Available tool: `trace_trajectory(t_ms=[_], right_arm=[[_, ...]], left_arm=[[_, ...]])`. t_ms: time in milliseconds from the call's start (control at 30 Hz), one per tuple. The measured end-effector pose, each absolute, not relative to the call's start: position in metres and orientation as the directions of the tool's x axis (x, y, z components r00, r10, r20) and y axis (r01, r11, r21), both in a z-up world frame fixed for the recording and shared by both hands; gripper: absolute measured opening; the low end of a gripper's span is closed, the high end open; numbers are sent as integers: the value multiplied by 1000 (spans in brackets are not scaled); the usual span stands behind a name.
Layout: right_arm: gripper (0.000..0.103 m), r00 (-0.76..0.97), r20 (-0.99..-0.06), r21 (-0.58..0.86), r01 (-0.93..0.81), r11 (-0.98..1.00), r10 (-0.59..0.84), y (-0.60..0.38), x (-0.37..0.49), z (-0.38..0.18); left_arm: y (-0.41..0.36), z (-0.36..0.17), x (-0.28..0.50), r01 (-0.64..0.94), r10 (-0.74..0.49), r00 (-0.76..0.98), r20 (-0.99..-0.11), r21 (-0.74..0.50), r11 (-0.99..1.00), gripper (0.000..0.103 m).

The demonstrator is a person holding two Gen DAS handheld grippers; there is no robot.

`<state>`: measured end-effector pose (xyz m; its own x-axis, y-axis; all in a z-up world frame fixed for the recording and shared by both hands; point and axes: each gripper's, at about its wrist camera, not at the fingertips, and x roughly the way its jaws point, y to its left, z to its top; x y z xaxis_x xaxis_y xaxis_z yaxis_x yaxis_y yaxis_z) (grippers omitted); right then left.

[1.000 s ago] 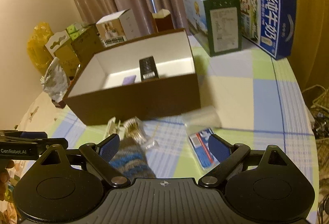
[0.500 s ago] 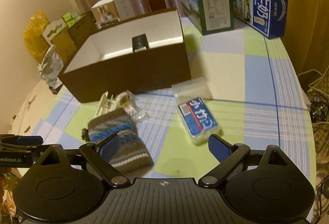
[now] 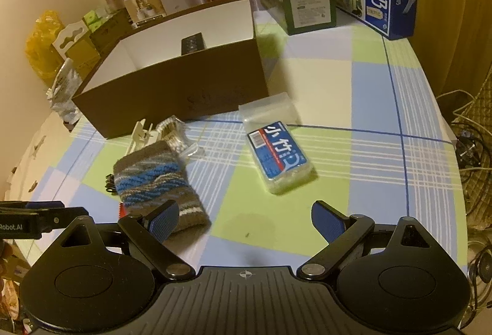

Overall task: Organize objects
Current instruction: 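Move both tools back toward the remaining items on the table, then grasp the knit sock with the left tool while the right tool grasps the toothpick pack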

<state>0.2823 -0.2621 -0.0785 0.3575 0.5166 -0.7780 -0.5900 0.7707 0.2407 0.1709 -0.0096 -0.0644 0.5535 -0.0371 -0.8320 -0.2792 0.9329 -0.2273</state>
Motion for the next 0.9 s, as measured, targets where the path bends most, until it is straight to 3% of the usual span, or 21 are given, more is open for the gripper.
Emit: trace_trajectory(t_ms=[900], right_arm=[[90,377,-798,231,-528,817,470,-274,322,-94]], left_arm=[[-16,-114,238,-281,-102,482,-870,-264,923,55]])
